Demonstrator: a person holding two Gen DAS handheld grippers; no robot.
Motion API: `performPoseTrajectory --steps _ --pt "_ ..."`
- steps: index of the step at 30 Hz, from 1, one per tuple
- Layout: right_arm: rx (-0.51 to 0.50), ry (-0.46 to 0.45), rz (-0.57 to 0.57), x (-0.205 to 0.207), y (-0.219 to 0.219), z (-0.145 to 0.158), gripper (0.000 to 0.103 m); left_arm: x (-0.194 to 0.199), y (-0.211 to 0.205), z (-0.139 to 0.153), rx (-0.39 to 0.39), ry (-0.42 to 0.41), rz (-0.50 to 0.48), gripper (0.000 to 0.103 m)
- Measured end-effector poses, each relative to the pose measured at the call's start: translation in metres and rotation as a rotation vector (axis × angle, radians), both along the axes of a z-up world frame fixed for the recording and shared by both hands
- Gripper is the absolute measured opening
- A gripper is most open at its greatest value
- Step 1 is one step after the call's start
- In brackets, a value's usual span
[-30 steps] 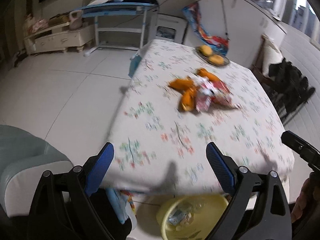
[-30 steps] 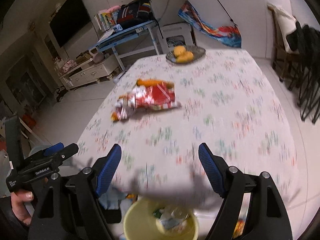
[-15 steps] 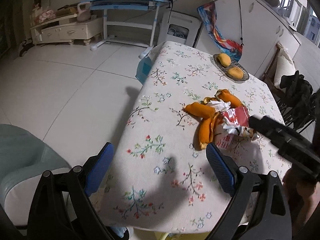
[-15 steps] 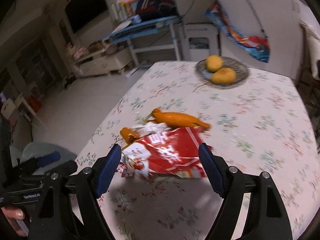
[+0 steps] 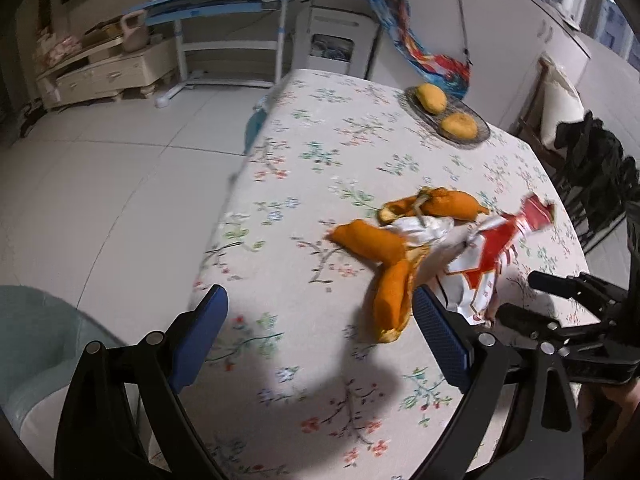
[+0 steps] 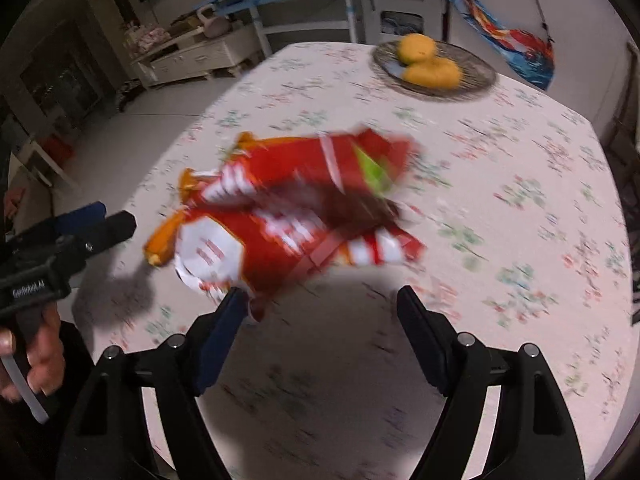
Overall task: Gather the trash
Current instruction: 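Lift the red chip bag with the right tool while the left tool reaches the orange peel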
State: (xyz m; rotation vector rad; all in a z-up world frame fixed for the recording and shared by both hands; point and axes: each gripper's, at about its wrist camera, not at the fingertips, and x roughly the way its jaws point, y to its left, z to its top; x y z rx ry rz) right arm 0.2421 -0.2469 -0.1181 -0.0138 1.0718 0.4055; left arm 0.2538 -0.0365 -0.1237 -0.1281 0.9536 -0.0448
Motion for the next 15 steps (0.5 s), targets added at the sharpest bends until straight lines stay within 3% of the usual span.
performPoseTrajectory --steps 7,12,15 --pt "0.052 -0.049 -0.109 0.0 -0.027 0.014 0.076 0.01 -0.023 -0.006 0.041 0.003 -0.077 0.087" --pt "0.102 -0.19 -0.135 0.005 -0.004 0.038 0.078 0.013 -0.02 -0.011 0.033 0.024 -0.058 0.083" --pt "0.108 -0.225 -0.122 0.013 0.017 0.043 0.079 0.013 -0.023 -0.013 0.028 0.027 -0.068 0.083"
